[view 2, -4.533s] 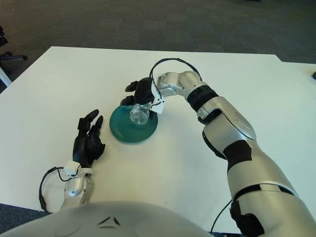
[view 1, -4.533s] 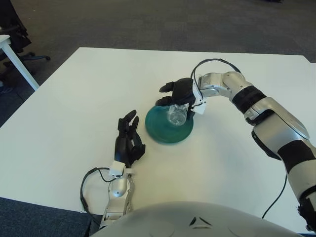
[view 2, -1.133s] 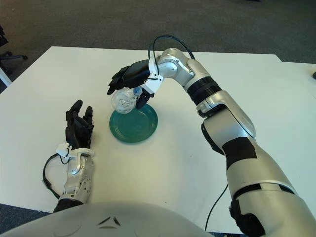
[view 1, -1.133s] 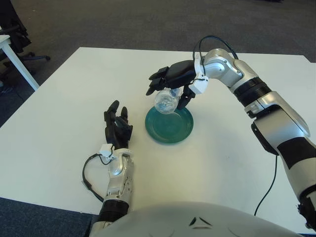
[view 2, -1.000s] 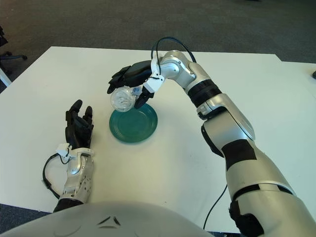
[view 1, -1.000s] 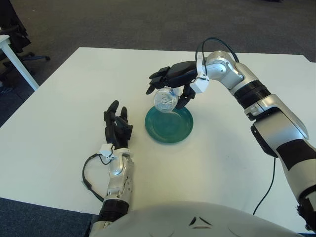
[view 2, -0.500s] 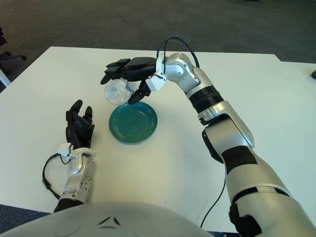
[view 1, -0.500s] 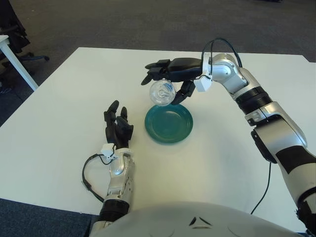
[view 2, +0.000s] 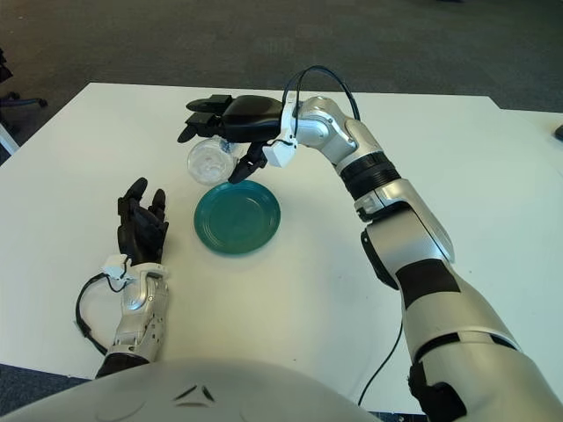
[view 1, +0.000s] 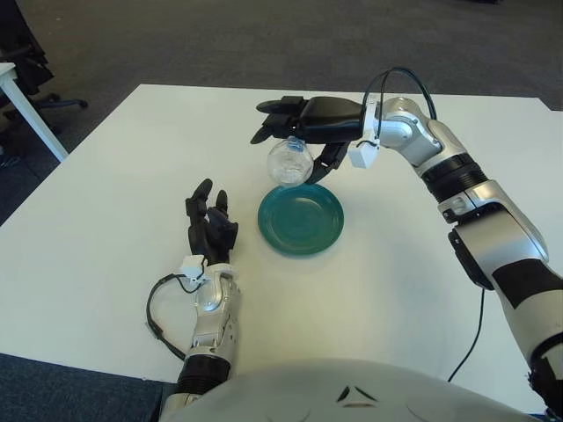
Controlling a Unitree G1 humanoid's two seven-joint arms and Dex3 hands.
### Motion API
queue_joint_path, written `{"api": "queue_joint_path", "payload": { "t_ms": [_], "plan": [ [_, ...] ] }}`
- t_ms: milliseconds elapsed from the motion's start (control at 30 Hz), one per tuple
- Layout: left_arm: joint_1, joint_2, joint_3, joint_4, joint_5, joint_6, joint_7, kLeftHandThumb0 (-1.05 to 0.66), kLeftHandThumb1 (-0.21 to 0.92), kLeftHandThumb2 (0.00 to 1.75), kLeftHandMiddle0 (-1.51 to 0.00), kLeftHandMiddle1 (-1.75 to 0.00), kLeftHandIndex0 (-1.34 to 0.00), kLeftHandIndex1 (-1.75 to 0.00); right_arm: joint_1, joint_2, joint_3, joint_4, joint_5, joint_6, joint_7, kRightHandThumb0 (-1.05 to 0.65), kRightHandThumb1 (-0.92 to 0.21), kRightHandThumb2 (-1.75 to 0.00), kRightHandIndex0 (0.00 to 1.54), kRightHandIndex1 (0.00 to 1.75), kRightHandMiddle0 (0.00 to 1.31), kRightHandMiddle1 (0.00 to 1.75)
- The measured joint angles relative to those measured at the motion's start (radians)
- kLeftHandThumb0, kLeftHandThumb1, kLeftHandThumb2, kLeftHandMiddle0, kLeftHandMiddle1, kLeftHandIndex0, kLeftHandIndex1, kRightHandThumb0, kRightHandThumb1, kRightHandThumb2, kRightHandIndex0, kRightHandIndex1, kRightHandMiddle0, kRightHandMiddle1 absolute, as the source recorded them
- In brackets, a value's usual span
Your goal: Put the bottle into the plate.
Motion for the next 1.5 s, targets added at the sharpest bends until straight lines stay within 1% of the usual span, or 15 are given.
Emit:
{"api": "queue_joint_path", "payload": {
  "t_ms": [167, 267, 367, 400, 467, 533, 633, 733, 867, 967, 1067, 1233, 1300, 1367, 1500],
  "plan": [
    [-0.009, 0.0, 0.0, 0.006, 0.015, 0.011, 0.01, -0.77, 0.92, 0.92, -0.46, -0.03, -0.02, -0.91, -0.022, -0.002, -0.011, 0.007, 0.004, 0.0, -0.003, -0.98, -0.92, -0.71, 0.44, 0.02, 0.0, 0.7],
    [-0.015, 0.0, 0.0, 0.015, 0.019, 0.018, 0.013, -0.76, 0.92, 0.92, -0.47, -0.03, -0.03, -0.91, -0.014, -0.011, -0.01, 0.011, -0.007, -0.019, -0.036, -0.96, -0.92, -0.67, 0.42, 0.01, 0.0, 0.67],
    [-0.02, 0.0, 0.001, 0.021, 0.019, 0.02, 0.012, -0.76, 0.92, 0.92, -0.48, -0.04, -0.03, -0.92, 0.009, -0.016, 0.011, 0.046, -0.094, -0.062, -0.141, -0.92, -0.92, -0.62, 0.4, 0.0, 0.0, 0.62],
    [-0.021, 0.0, 0.002, 0.023, 0.018, 0.02, 0.011, -0.76, 0.92, 0.92, -0.48, -0.04, -0.03, -0.92, 0.018, -0.017, 0.025, 0.06, -0.13, -0.071, -0.175, -0.91, -0.92, -0.58, 0.4, 0.01, 0.0, 0.61],
    [-0.024, 0.0, 0.004, 0.027, 0.016, 0.02, 0.006, -0.76, 0.92, 0.92, -0.47, -0.03, -0.03, -0.92, 0.04, -0.019, 0.063, 0.086, -0.212, -0.086, -0.23, -0.88, -0.92, -0.57, 0.38, 0.0, 0.0, 0.55],
    [-0.03, 0.0, 0.007, 0.034, 0.016, 0.021, 0.003, -0.76, 0.92, 0.91, -0.47, -0.03, -0.03, -0.91, 0.057, -0.024, 0.095, 0.107, -0.273, -0.101, -0.246, -0.85, -0.92, -0.56, 0.36, 0.0, 0.0, 0.5],
    [-0.04, 0.0, 0.014, 0.044, 0.016, 0.021, 0.0, -0.77, 0.92, 0.91, -0.46, -0.03, -0.03, -0.91, 0.063, -0.034, 0.119, 0.123, -0.317, -0.133, -0.254, -0.83, -0.92, -0.55, 0.35, 0.0, 0.0, 0.47],
    [-0.048, 0.0, 0.019, 0.053, 0.018, 0.021, -0.001, -0.77, 0.92, 0.91, -0.46, -0.02, -0.03, -0.91, 0.046, -0.043, 0.118, 0.124, -0.311, -0.142, -0.25, -0.82, -0.92, -0.55, 0.33, 0.0, 0.0, 0.44],
    [-0.056, -0.001, 0.022, 0.063, 0.019, 0.021, -0.001, -0.77, 0.92, 0.91, -0.46, -0.02, -0.04, -0.91, -0.016, -0.052, 0.1, 0.131, -0.285, -0.141, -0.222, -0.82, -0.92, -0.56, 0.33, 0.0, 0.0, 0.42],
    [-0.061, -0.001, 0.024, 0.069, 0.019, 0.023, -0.001, -0.77, 0.92, 0.92, -0.48, -0.03, -0.06, -0.92, -0.074, -0.052, 0.074, 0.135, -0.239, -0.133, -0.202, -0.85, -0.92, -0.58, 0.34, 0.01, 0.0, 0.46],
    [-0.068, -0.001, 0.024, 0.076, 0.022, 0.023, -0.001, -0.76, 0.92, 0.95, -0.48, -0.03, -0.07, -0.92, -0.107, -0.05, 0.034, 0.127, -0.19, -0.124, -0.217, -0.91, -0.92, -0.63, 0.37, 0.01, 0.0, 0.54],
    [-0.071, -0.001, 0.024, 0.079, 0.021, 0.021, -0.001, -0.76, 0.92, 0.95, -0.47, -0.03, -0.06, -0.92, -0.108, -0.047, 0.001, 0.118, -0.137, -0.126, -0.237, -0.97, -0.92, -0.65, 0.39, 0.02, 0.0, 0.61],
    [-0.071, -0.001, 0.025, 0.079, 0.019, 0.017, -0.002, -0.75, 0.92, 0.94, -0.49, -0.03, -0.05, -0.91, -0.097, -0.046, -0.005, 0.118, -0.119, -0.128, -0.238, -0.98, -0.92, -0.69, 0.39, 0.02, 0.0, 0.59],
    [-0.071, -0.002, 0.026, 0.079, 0.016, 0.013, -0.002, -0.75, 0.92, 0.94, -0.52, -0.04, -0.04, -0.91, -0.084, -0.045, -0.01, 0.118, -0.105, -0.126, -0.238, -1.0, -0.92, -0.68, 0.4, 0.02, 0.0, 0.63],
    [-0.071, -0.002, 0.028, 0.08, 0.012, 0.01, -0.002, -0.76, 0.92, 0.93, -0.51, -0.04, -0.06, -0.92, -0.065, -0.036, -0.01, 0.146, -0.109, -0.119, -0.264, -1.0, -0.92, -0.66, 0.39, 0.01, 0.0, 0.64]
  ]
}}
